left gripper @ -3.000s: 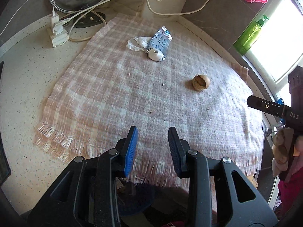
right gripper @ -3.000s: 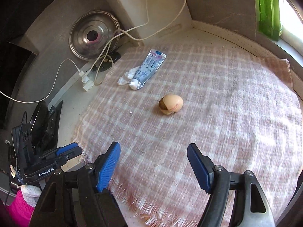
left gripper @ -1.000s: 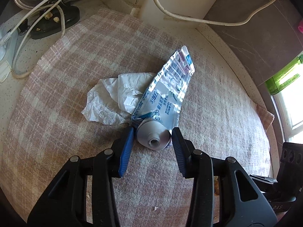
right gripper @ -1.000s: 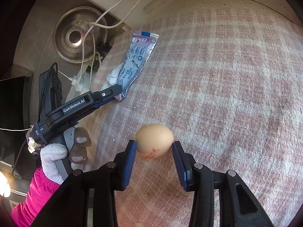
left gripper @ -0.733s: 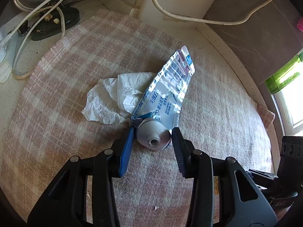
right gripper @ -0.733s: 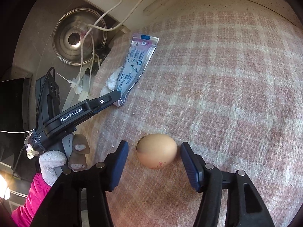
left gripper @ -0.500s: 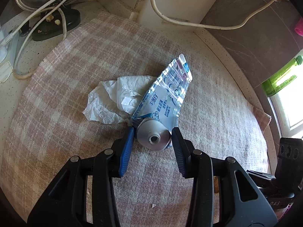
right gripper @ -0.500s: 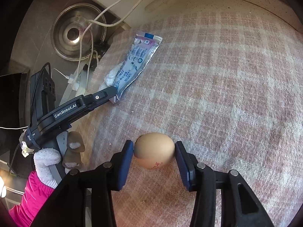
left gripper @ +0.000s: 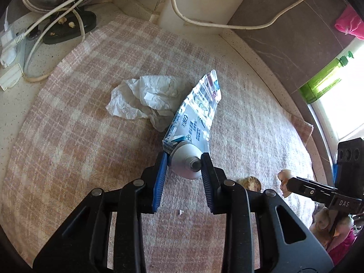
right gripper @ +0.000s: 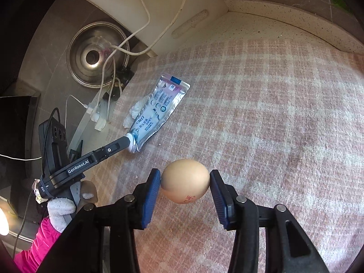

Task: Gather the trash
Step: 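Grasp the toothpaste tube with the left tool while the right tool grasps the egg, then lift the toothpaste tube and egg and carry both over the blue basket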

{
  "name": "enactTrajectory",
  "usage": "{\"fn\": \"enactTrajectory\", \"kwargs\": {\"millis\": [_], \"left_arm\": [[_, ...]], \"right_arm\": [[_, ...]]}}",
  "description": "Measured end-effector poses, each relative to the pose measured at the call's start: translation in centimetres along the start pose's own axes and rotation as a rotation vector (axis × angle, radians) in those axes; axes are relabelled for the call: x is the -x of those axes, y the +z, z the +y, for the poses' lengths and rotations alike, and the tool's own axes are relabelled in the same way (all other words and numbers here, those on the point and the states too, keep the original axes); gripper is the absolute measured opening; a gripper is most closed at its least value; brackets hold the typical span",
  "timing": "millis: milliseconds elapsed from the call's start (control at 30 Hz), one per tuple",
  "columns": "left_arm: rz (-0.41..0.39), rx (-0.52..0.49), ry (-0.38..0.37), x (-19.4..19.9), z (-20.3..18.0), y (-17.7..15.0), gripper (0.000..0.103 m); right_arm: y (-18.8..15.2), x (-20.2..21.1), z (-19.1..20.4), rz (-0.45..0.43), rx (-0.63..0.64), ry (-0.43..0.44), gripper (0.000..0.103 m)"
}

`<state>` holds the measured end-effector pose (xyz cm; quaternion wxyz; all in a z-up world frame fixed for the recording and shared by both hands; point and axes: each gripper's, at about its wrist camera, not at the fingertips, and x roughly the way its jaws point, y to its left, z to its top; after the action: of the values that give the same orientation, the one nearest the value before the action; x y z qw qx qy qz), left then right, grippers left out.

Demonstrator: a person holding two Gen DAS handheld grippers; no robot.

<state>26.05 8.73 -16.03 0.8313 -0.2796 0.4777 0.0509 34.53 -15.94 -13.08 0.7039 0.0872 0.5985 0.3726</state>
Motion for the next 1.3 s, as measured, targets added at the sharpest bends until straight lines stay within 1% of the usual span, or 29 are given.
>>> {"fn": "enactTrajectory", "kwargs": {"millis": [33, 67, 133, 200, 267, 400, 467, 533, 567, 600, 667, 733, 767, 833, 967, 1100, 1133, 1300], "left_arm": [[0.019, -0.005, -0.013, -0.2, 0.0, 0.1, 0.030], [0.042, -0.023, -0.008, -0.5, -0.3, 0.2, 0.030], [0.048, -0.052, 0.029, -0.7, -0.7, 0.6, 0.030], [0.054, -0.037, 0.043, -1.1, -0.5, 1.4, 0.030], [0.074, -0.004, 0.034, -1.8, -0.1, 2.4, 0.033], [0.150, 0.003, 0.066, -3.9, -0.2, 3.9, 0.035], [0.177, -0.005, 0.090, -4.8, -0.7, 4.3, 0.041], [0.203, -0.021, 0.090, -5.2, -1.8, 4.6, 0.067], [0.219, -0.044, 0.112, -5.5, -2.6, 4.6, 0.070], [0.228, -0.085, 0.156, -5.9, -3.5, 4.5, 0.071], [0.247, -0.199, 0.262, -7.0, -5.4, 3.8, 0.071], [0.256, -0.303, 0.350, -8.0, -6.9, 3.1, 0.071], [0.245, -0.336, 0.369, -8.1, -7.5, 3.0, 0.071], [0.239, -0.340, 0.341, -8.1, -7.8, 3.1, 0.057], [0.215, -0.272, 0.272, -7.5, -6.8, 3.9, 0.056], [0.190, -0.163, 0.165, -5.7, -4.8, 3.4, 0.056], [0.180, -0.154, 0.153, -5.0, -4.2, 3.0, 0.056], [0.127, -0.152, 0.145, -1.2, -3.0, 0.5, 0.056]], "right_arm": [[-0.1, 0.2, -0.1, -0.002, -0.004, -0.001, 0.046], [-0.2, 0.3, -0.2, -0.003, -0.008, -0.002, 0.046], [-0.7, 0.9, -0.7, -0.005, -0.012, 0.000, 0.046], [-1.0, 1.1, -0.8, -0.008, -0.015, -0.001, 0.046], [-1.3, 1.5, -1.0, -0.010, -0.018, -0.001, 0.046], [-1.9, 2.1, -1.4, -0.018, -0.033, -0.002, 0.046], [-2.2, 2.6, -1.7, -0.023, -0.038, -0.007, 0.046], [-2.4, 3.0, -1.9, -0.028, -0.046, -0.009, 0.046], [-2.5, 3.2, -2.0, -0.030, -0.048, -0.009, 0.046], [-2.6, 3.3, -2.1, -0.031, -0.051, -0.011, 0.046], [-2.8, 3.6, -2.2, -0.033, -0.058, -0.014, 0.046], [-2.8, 3.7, -2.2, -0.034, -0.062, -0.019, 0.046], [-2.9, 3.9, -2.3, -0.036, -0.063, -0.021, 0.046], [-3.1, 4.2, -2.4, -0.038, -0.065, -0.024, 0.046], [-3.3, 4.5, -2.5, -0.043, -0.067, -0.027, 0.046], [-3.5, 4.9, -2.4, -0.053, -0.066, -0.030, 0.046], [-3.5, 5.0, -2.3, -0.055, -0.067, -0.030, 0.046], [-4.0, 5.7, -1.8, -0.063, -0.058, -0.025, 0.046]]}}
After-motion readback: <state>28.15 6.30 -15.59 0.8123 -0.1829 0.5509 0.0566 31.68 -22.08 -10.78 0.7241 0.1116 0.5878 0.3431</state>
